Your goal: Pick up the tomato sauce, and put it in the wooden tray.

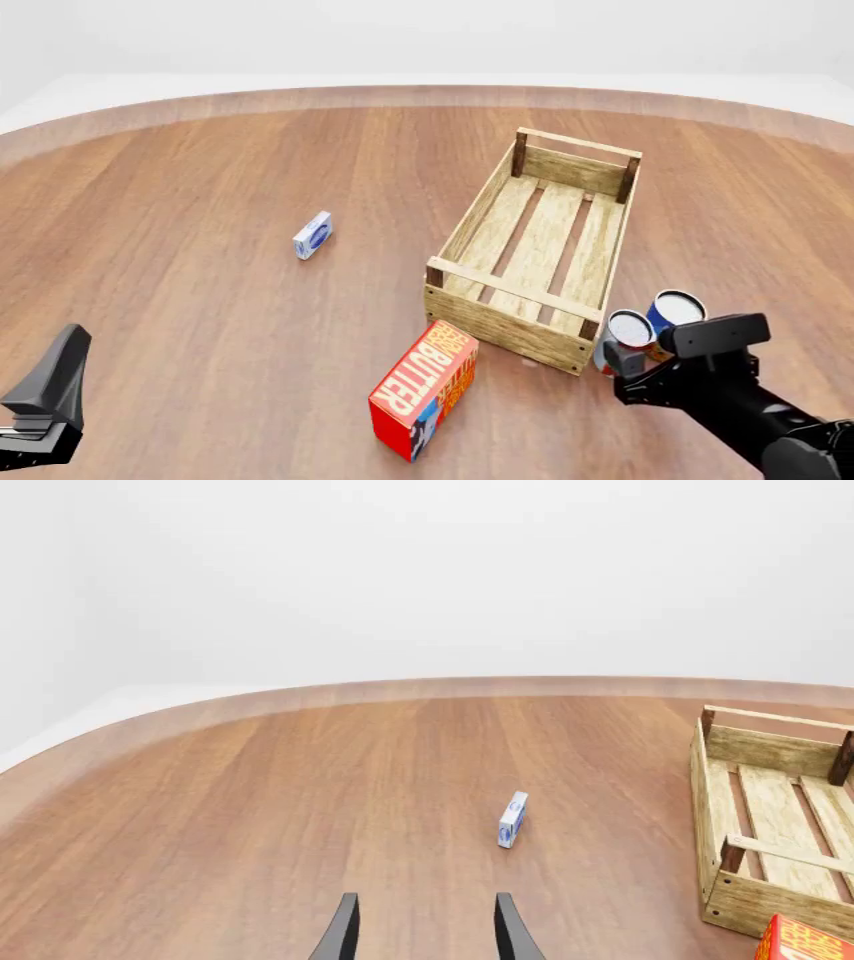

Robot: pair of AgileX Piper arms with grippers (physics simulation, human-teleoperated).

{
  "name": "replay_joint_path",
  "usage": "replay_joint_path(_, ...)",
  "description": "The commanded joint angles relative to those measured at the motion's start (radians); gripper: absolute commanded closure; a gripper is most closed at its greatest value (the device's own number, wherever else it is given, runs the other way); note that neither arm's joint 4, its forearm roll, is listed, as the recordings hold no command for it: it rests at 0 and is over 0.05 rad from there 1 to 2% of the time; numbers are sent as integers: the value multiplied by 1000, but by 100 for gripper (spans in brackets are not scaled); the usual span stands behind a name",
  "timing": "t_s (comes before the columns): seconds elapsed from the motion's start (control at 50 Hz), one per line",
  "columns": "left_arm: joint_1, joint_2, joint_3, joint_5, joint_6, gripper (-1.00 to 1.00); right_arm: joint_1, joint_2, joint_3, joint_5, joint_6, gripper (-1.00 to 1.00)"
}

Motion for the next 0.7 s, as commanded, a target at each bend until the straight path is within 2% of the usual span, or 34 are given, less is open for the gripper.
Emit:
replay_joint_path(0.02,0,0,0,0,0,-100,2,33,2,-25,0,-100)
replay_joint_path(0.7,0,0,0,0,0,-100,4,45,-21,-17,-10,-100)
